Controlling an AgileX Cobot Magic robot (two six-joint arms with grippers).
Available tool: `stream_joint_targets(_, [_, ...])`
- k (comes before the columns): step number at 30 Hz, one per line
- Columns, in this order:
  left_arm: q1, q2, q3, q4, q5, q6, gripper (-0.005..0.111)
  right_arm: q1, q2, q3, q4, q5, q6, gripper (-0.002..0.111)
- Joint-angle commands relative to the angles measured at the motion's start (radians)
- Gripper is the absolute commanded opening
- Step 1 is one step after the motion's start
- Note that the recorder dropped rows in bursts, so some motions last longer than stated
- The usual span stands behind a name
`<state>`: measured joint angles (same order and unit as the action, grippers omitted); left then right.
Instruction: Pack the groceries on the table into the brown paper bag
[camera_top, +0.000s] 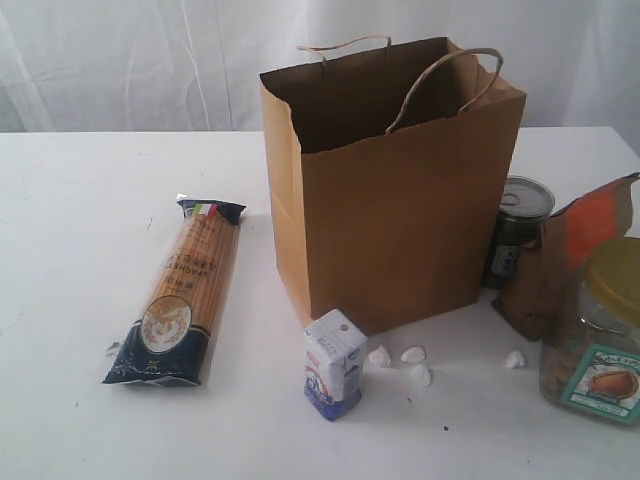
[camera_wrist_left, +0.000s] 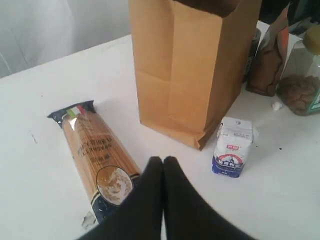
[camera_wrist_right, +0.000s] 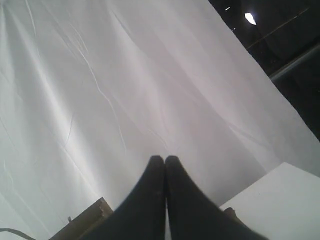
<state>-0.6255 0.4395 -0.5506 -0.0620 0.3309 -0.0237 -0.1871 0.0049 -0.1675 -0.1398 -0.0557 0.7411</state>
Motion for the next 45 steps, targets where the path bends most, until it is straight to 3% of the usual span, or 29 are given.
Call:
stream_joint_targets(1, [-0.004, -0.028, 0.112, -0.008, -0.075, -0.05, 0.0, 0.026, -0.003, -0.11, -0.016, 0.191, -0.015, 0.0])
stream_joint_targets(5, [-0.004, -0.056, 0.262, -0.008, -0.141, -0.154, 0.0, 0.032, -0.001, -0.19, -0.014, 0.227, -0.169, 0.0])
stream_joint_targets(7, [-0.004, -0.079, 0.338, -0.008, -0.24, -0.189, 0.0, 0.032, -0.001, -0.199, -0.014, 0.229, -0.168, 0.0])
stream_joint_targets(10, [-0.004, -0.081, 0.415, -0.01, -0.258, -0.198, 0.0, 0.032, -0.001, -0.201, -0.014, 0.234, -0.168, 0.0])
stream_joint_targets(26, [-0.004, -0.082, 0.438, -0.01, -0.256, -0.198, 0.0, 0.032, -0.001, -0.201, -0.014, 0.27, -0.246, 0.0])
stream_joint_targets(33, [-0.004, -0.117, 0.551, -0.01, -0.321, -0.198, 0.0, 0.035, -0.001, -0.205, 0.03, 0.383, -0.248, 0.0])
stream_joint_targets(35, [-0.004, -0.153, 0.551, -0.008, -0.209, -0.198, 0.0, 0.04, -0.001, -0.21, 0.071, 0.42, -0.248, 0.0])
stream_joint_targets(38, [-0.004, -0.191, 0.551, 0.004, -0.178, -0.198, 0.0, 0.04, 0.018, -0.222, 0.084, 0.478, -0.258, 0.0])
stream_joint_targets(43, [-0.004, -0.349, 0.551, 0.029, -0.18, -0.198, 0.0, 0.04, 0.204, -0.344, 0.277, 0.652, -0.558, 0.0])
stream_joint_targets(45, [-0.004, -0.395, 0.551, 0.029, -0.18, -0.198, 0.0, 0.04, 0.307, -0.427, 0.283, 0.747, -0.578, 0.001])
